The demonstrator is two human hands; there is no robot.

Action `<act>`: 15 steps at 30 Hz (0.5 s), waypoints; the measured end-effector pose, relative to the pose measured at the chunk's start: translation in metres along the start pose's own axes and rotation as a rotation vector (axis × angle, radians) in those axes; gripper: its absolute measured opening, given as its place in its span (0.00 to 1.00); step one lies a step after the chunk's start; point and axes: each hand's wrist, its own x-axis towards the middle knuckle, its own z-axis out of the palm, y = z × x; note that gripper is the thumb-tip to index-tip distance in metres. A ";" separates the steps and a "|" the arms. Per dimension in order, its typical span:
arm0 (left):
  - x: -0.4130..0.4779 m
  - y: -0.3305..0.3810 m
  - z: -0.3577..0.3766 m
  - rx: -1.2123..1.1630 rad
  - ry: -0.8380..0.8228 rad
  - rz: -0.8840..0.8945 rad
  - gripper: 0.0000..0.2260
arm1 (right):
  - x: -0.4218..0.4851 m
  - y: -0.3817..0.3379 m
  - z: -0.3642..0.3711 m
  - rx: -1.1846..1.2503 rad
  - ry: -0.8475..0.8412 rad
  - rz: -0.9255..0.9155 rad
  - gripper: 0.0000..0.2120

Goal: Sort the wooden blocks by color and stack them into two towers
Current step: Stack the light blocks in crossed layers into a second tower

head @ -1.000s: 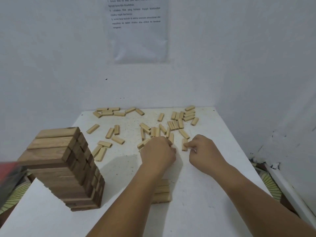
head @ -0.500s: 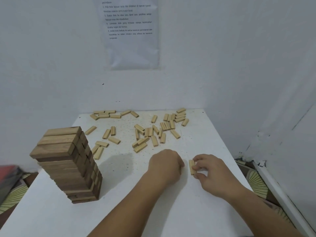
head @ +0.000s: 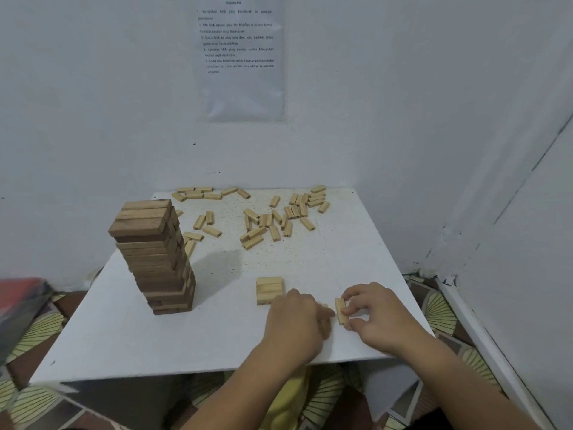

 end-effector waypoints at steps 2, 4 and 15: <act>-0.009 -0.004 0.004 -0.076 0.030 -0.001 0.19 | -0.006 -0.004 0.001 -0.027 -0.014 -0.005 0.06; -0.017 -0.007 0.009 -0.158 0.088 0.000 0.19 | -0.010 -0.006 0.004 -0.035 -0.026 -0.018 0.05; -0.018 -0.008 0.007 -0.285 0.098 -0.037 0.21 | -0.014 -0.013 0.015 0.040 0.003 -0.003 0.09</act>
